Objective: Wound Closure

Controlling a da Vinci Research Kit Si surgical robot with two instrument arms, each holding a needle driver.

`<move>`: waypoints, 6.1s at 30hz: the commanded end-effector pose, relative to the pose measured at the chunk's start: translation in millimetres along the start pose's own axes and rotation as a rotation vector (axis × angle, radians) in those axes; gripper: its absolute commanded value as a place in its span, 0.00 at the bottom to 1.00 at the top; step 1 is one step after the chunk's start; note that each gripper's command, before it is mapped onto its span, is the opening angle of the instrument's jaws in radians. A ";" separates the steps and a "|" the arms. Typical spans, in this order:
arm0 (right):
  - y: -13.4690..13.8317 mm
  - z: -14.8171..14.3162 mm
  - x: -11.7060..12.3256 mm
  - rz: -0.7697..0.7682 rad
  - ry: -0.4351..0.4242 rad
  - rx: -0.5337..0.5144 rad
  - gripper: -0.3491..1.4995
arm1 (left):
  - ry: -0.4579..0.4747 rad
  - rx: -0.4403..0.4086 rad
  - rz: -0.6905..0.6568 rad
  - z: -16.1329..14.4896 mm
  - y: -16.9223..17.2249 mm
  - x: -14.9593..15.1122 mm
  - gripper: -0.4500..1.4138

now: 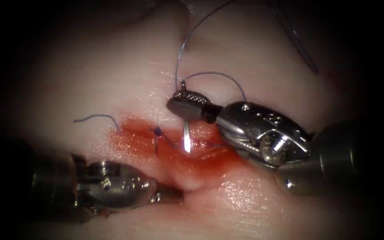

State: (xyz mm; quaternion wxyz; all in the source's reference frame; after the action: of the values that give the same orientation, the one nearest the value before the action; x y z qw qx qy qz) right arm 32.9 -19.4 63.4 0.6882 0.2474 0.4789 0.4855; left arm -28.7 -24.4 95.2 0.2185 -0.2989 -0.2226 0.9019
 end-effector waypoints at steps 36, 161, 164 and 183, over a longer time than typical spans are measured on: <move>1.6 0.3 2.9 -0.107 0.076 -0.029 0.68 | -0.001 -0.006 -0.001 0.7 0.8 -0.3 0.06; -2.2 -4.9 -2.2 -0.226 -0.028 0.197 0.00 | 0.511 -0.406 0.027 -16.6 16.1 13.4 0.00; -2.0 -4.0 -2.6 -0.243 -0.023 0.191 0.00 | 0.516 -0.390 0.034 -17.3 15.8 13.5 0.00; 2.0 -1.4 -4.3 -0.313 -0.041 0.112 0.00 | 0.528 -0.303 0.052 -20.1 13.7 12.6 0.00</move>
State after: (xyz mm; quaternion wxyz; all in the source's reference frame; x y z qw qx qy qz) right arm 30.0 -21.8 65.8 0.7515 0.2146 0.5243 0.3379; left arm -27.8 -22.5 67.3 0.1976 -0.5586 -0.2776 0.7562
